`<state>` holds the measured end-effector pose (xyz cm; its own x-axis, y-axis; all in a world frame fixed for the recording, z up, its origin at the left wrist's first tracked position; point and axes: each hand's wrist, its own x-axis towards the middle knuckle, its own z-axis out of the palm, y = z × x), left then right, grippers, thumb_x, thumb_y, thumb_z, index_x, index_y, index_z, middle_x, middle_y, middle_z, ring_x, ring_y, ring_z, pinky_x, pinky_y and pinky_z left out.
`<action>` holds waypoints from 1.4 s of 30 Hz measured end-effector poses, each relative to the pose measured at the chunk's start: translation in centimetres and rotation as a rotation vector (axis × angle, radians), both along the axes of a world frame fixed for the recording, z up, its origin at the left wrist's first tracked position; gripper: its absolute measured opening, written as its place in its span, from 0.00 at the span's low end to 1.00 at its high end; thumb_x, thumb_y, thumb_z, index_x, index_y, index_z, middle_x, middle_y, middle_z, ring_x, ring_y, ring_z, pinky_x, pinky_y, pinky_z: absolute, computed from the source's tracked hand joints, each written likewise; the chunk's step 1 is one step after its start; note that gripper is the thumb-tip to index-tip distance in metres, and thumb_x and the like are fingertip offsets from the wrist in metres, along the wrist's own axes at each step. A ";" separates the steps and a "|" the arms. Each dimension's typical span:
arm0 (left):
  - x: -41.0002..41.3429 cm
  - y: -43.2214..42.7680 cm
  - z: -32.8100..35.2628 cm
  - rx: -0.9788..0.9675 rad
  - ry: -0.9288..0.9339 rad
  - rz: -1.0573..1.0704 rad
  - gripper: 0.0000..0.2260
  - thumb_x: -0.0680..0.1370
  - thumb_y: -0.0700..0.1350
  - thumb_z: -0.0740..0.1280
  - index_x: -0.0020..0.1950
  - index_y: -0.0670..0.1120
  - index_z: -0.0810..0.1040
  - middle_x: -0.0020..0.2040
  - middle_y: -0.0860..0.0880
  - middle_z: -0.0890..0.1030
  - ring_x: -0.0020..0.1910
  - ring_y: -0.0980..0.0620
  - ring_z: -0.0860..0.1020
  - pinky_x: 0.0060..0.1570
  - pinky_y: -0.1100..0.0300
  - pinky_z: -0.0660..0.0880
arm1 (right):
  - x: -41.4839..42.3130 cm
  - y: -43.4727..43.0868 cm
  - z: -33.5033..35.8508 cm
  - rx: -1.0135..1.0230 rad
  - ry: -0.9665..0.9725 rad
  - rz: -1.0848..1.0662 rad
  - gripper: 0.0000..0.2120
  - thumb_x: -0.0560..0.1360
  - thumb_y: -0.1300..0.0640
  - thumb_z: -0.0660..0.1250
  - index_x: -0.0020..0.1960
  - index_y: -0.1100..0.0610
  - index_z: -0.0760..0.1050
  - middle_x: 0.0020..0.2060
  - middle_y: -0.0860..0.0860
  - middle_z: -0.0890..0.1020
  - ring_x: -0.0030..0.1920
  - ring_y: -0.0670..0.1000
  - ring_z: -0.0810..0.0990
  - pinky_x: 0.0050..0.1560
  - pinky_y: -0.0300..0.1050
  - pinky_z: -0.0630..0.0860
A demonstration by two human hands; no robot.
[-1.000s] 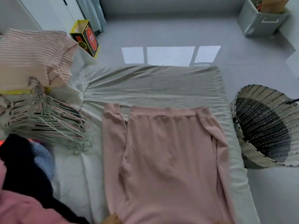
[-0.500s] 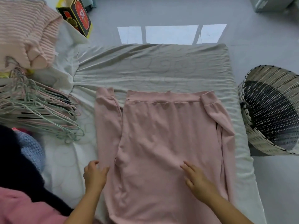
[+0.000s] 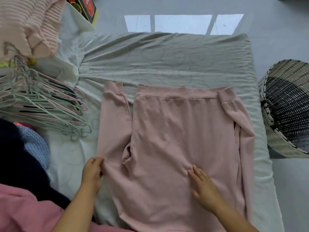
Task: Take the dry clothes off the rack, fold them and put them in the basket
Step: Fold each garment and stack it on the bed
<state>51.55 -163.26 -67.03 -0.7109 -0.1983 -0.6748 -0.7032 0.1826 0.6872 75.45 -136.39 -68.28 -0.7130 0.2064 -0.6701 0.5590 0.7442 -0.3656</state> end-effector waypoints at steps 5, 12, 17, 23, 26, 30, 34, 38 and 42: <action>2.7 3.4 6.5 0.192 0.249 -0.309 0.06 0.71 0.38 0.67 0.35 0.44 0.71 0.29 0.53 0.73 0.34 0.58 0.69 0.29 0.71 0.67 | -1.4 0.1 1.2 -0.252 0.198 -0.601 0.28 0.76 0.50 0.63 0.73 0.58 0.61 0.70 0.53 0.68 0.69 0.50 0.67 0.67 0.39 0.61; 12.2 13.2 5.6 0.012 0.962 -1.640 0.04 0.65 0.47 0.64 0.36 0.47 0.74 0.44 0.48 0.78 0.44 0.49 0.75 0.50 0.60 0.73 | -4.1 2.4 3.3 -0.926 0.396 -1.466 0.15 0.81 0.52 0.54 0.60 0.58 0.73 0.46 0.53 0.82 0.46 0.49 0.80 0.44 0.42 0.77; 17.6 10.2 0.5 -0.337 0.725 -1.681 0.18 0.60 0.59 0.62 0.47 0.56 0.73 0.58 0.56 0.74 0.49 0.58 0.80 0.45 0.67 0.76 | -0.8 4.3 2.0 -0.665 0.349 -1.414 0.22 0.77 0.44 0.61 0.63 0.59 0.71 0.51 0.51 0.79 0.50 0.50 0.77 0.49 0.44 0.73; 15.3 3.8 -0.3 -0.490 0.489 -1.308 0.26 0.63 0.60 0.67 0.58 0.57 0.64 0.52 0.55 0.73 0.49 0.56 0.70 0.43 0.58 0.75 | -2.3 2.9 1.2 0.018 0.573 -0.462 0.22 0.69 0.45 0.62 0.54 0.60 0.78 0.51 0.57 0.77 0.54 0.51 0.70 0.57 0.39 0.64; 15.7 2.6 -0.1 -0.486 0.426 -1.411 0.24 0.62 0.52 0.68 0.55 0.56 0.65 0.48 0.55 0.66 0.37 0.61 0.77 0.33 0.68 0.72 | -4.1 0.6 0.0 0.086 0.427 -0.163 0.19 0.66 0.48 0.68 0.52 0.59 0.79 0.51 0.58 0.77 0.53 0.58 0.74 0.55 0.50 0.71; 16.3 0.9 0.8 -0.629 0.399 -1.477 0.13 0.61 0.50 0.56 0.45 0.53 0.67 0.41 0.53 0.64 0.24 0.57 0.72 0.20 0.66 0.58 | -5.1 1.1 -1.0 0.059 0.366 -0.198 0.05 0.69 0.60 0.71 0.44 0.59 0.79 0.42 0.56 0.78 0.45 0.57 0.77 0.44 0.47 0.71; 16.4 -2.5 0.5 -0.756 0.393 -1.461 0.21 0.54 0.46 0.69 0.43 0.53 0.66 0.39 0.52 0.62 0.26 0.57 0.69 0.24 0.65 0.54 | -4.3 3.2 1.6 -0.397 0.403 -0.695 0.06 0.71 0.63 0.71 0.37 0.59 0.76 0.31 0.49 0.75 0.31 0.42 0.71 0.33 0.31 0.67; 16.8 -3.3 0.3 -0.836 0.281 -1.423 0.17 0.65 0.44 0.66 0.51 0.54 0.69 0.42 0.52 0.62 0.30 0.57 0.71 0.29 0.65 0.59 | -1.5 4.6 1.9 -0.426 0.470 -1.003 0.06 0.75 0.60 0.66 0.40 0.60 0.74 0.33 0.51 0.77 0.36 0.48 0.74 0.33 0.30 0.71; 17.5 -3.4 -0.7 -0.759 0.173 -1.378 0.19 0.79 0.42 0.53 0.68 0.56 0.63 0.53 0.52 0.64 0.54 0.51 0.74 0.45 0.60 0.65 | -0.4 4.9 1.7 -0.775 0.681 -1.722 0.08 0.78 0.63 0.60 0.41 0.57 0.73 0.25 0.45 0.79 0.31 0.43 0.78 0.30 0.33 0.75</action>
